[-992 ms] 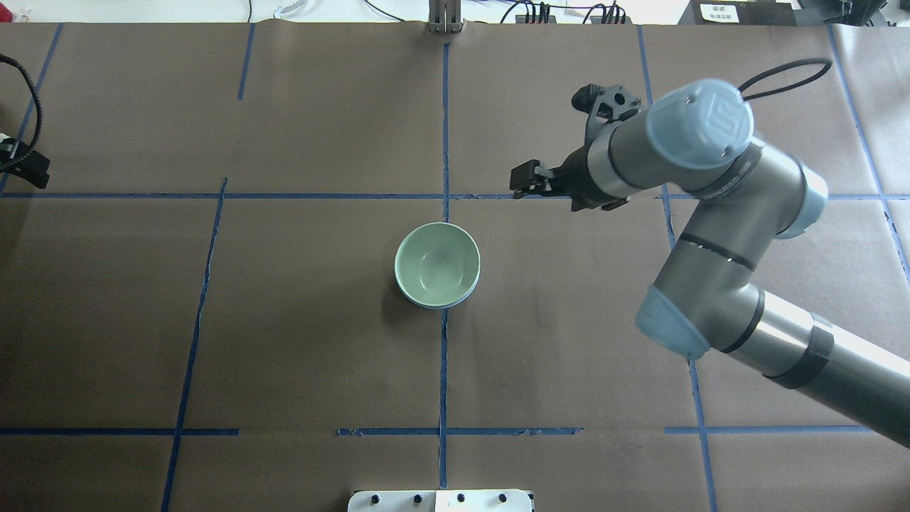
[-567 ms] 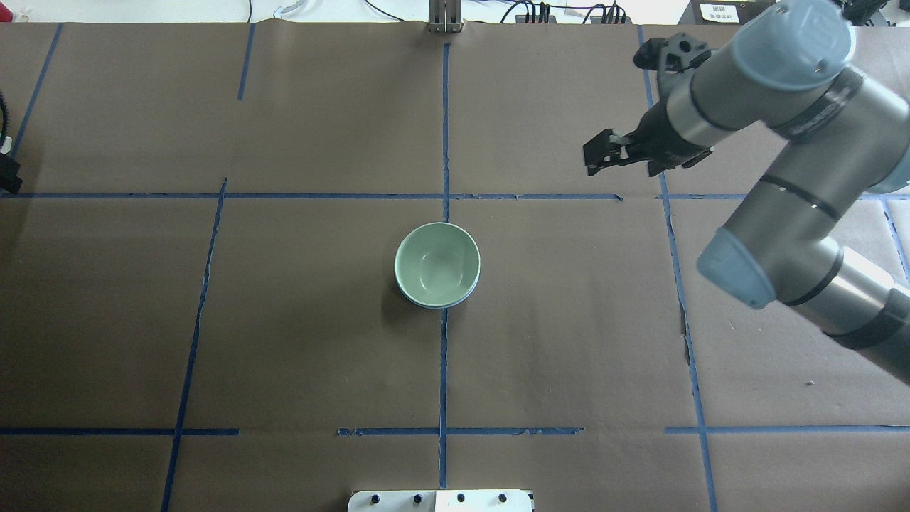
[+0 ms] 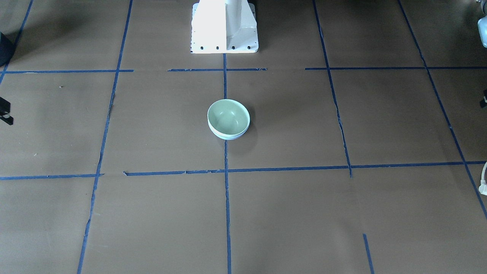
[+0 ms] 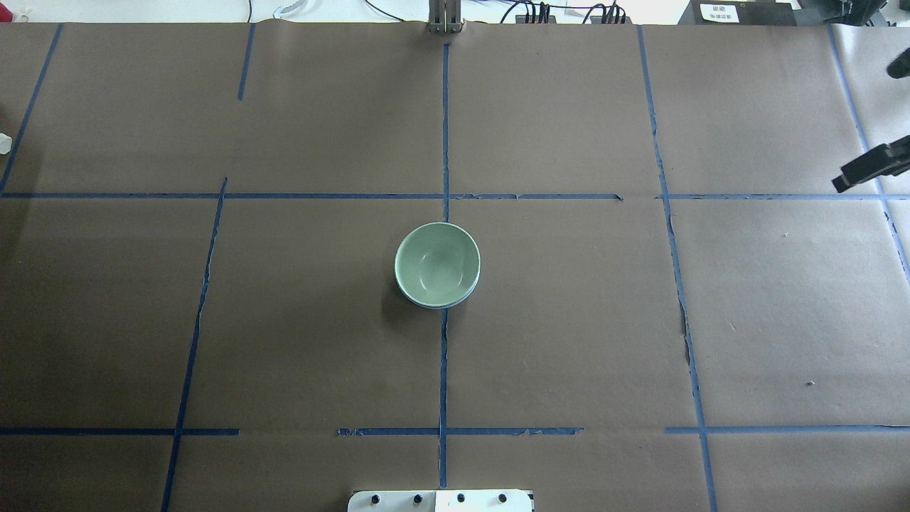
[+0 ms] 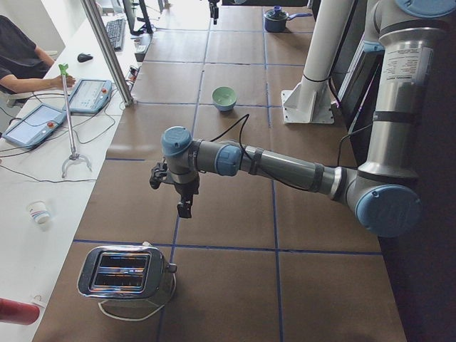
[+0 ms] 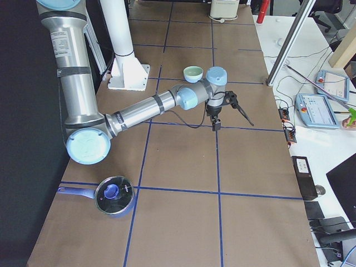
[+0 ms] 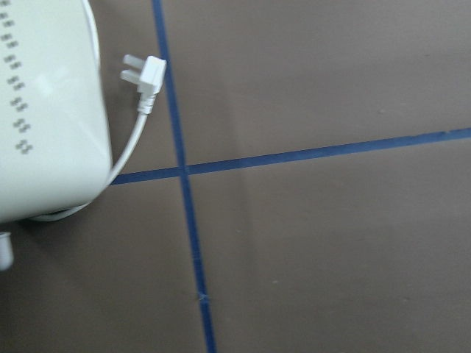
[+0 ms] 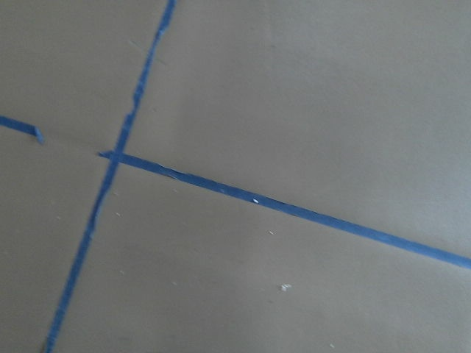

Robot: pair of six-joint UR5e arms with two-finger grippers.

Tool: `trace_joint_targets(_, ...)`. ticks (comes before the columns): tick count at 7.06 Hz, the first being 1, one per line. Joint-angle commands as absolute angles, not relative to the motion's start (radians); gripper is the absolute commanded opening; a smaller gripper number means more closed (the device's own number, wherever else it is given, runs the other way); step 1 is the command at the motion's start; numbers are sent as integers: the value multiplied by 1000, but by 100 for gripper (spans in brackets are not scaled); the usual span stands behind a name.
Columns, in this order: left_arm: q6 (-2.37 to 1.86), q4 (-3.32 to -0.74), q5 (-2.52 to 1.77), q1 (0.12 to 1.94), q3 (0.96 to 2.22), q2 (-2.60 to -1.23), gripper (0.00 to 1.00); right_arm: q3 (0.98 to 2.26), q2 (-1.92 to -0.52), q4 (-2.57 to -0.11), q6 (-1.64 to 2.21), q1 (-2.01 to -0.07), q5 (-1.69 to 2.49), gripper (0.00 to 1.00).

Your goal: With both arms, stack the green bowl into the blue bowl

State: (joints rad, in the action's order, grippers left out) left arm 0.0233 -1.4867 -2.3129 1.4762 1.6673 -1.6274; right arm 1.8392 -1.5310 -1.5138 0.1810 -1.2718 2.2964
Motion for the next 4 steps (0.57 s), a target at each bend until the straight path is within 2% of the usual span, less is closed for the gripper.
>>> trace_joint_targets(1,129,-1473,-2325,1540,1585,-1612,100,1804,-1594,-1505,126,-1321,2332,100)
trace_joint_targets(4,129,-1486,-2374,1557,1582,-1526,100,1786,-1604,-1516,129,-1370,2339,100)
